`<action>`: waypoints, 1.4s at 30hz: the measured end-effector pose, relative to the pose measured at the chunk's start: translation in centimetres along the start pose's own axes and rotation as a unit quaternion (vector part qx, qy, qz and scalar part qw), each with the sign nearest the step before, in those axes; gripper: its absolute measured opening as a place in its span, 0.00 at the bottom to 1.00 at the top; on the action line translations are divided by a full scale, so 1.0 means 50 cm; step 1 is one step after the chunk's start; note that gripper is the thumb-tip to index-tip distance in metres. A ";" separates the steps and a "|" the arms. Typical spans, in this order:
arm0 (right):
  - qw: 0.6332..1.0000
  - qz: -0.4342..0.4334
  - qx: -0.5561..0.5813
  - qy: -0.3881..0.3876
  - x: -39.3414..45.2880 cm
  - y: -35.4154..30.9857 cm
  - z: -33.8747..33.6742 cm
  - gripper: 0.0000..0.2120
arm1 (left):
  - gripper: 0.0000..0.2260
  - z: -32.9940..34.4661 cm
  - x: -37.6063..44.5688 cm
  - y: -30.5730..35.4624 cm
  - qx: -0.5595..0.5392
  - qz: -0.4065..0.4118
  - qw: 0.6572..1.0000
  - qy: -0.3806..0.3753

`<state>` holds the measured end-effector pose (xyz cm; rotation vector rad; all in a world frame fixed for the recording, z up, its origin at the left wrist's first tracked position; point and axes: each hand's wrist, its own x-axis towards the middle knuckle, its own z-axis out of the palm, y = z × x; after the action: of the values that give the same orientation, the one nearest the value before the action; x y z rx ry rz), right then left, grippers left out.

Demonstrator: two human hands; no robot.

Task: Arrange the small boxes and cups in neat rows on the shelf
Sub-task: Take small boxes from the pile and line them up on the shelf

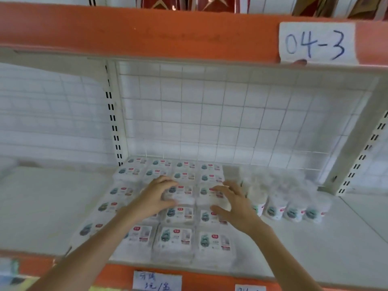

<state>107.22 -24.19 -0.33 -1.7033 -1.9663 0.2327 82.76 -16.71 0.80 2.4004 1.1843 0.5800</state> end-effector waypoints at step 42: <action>0.991 -0.032 -0.088 0.094 -0.198 -0.172 -0.010 0.15 | 0.08 -0.030 -0.230 0.063 0.116 0.076 0.978 0.157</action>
<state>100.70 -35.45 1.30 -1.6971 -1.9445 -0.1259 77.62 -27.55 1.52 2.6845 1.2608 0.9475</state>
